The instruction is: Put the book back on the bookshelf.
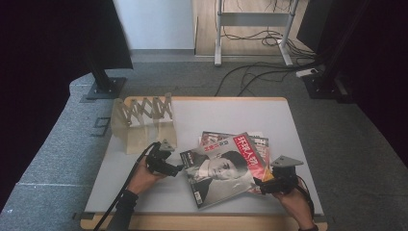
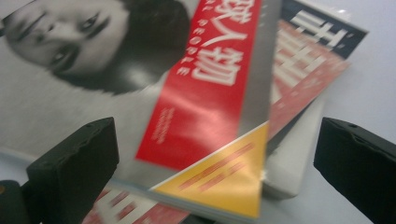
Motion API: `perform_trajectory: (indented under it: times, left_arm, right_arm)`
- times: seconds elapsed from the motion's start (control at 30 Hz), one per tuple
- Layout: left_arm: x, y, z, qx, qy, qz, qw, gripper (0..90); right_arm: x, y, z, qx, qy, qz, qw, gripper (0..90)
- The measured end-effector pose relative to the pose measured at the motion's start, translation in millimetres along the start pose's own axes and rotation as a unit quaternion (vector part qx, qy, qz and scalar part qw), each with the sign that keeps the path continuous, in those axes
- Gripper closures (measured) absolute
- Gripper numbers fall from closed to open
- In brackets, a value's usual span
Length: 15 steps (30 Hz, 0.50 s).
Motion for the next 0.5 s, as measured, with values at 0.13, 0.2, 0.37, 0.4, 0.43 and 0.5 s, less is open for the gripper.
perform_trajectory:
  times: [0.13,0.2,0.37,0.4,0.43,0.5]
  left_arm:
    - [-3.9,3.1,-8.4,-0.002,-0.02,0.012,0.9997,14.2]
    - [-8.2,5.7,-9.5,0.003,-0.015,0.011,0.9998,14.2]
    - [-14.9,3.0,-8.2,0.036,0.017,0.019,0.999,28.8]
    - [-15.7,3.2,-7.8,0.038,0.019,0.015,0.999,30.6]
    - [-16.0,3.3,-8.0,0.043,0.021,0.015,0.9987,32.2]
    - [-15.7,3.9,-8.5,0.058,0.018,0.019,0.998,37.4]
  right_arm:
    - [8.0,-0.2,-5.3,-0.002,-0.004,-0.004,1.0,0.0]
    - [11.0,0.2,-7.2,-0.002,-0.006,-0.006,1.0,0.0]
    - [16.7,3.0,-8.8,0.005,-0.014,-0.016,0.9998,0.0]
    - [17.4,3.4,-8.5,0.004,-0.013,-0.015,0.9998,0.0]
    - [17.8,3.7,-8.0,0.004,-0.013,-0.014,0.9998,0.0]
    - [18.3,4.3,-7.1,0.006,-0.015,-0.015,0.9997,0.0]
Point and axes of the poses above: each handheld gripper's, and its own axes: y roughly forward along the jaws, x roughly out of its underside, z roughly to its right, the point moved 1 cm from there along y, roughly forward along the jaws, and after that the axes turned 11 degrees about y, right-handed, at the moved point
